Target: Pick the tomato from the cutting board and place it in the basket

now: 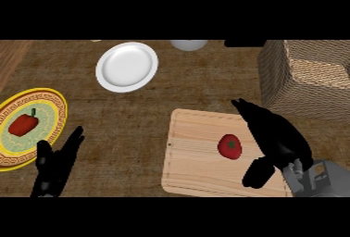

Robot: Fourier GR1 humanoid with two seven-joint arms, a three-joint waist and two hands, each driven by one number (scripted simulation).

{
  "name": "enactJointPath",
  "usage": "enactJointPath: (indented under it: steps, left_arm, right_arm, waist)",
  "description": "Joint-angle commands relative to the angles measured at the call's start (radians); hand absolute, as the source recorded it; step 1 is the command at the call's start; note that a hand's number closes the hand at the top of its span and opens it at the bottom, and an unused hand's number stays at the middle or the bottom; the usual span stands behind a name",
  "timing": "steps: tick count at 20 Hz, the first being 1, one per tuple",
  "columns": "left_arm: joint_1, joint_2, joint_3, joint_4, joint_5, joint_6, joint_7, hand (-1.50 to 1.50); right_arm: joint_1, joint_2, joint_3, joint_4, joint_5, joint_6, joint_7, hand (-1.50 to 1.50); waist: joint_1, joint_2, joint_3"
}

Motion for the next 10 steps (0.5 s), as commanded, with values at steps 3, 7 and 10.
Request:
enactJointPath:
  steps: [3,7,10]
  left_arm:
    - [0.033,-0.029,-0.012,0.057,-0.011,-0.021,0.009,0.0]
    - [0.0,-0.011,0.029,0.092,0.005,-0.05,0.014,0.0]
    - [0.045,-0.019,0.024,0.017,-0.001,-0.044,0.026,0.0]
  right_arm:
    - [0.013,0.088,0.0,0.083,0.086,0.014,-0.002,-1.5]
    - [0.096,0.081,-0.007,0.102,0.163,-0.037,-0.093,-1.5]
    - [0.101,0.135,-0.005,0.121,0.215,-0.05,-0.09,-1.5]
  waist:
    - [0.003,0.007,-0.009]
    - [-0.002,0.007,-0.009]
    - [0.001,0.005,-0.009]
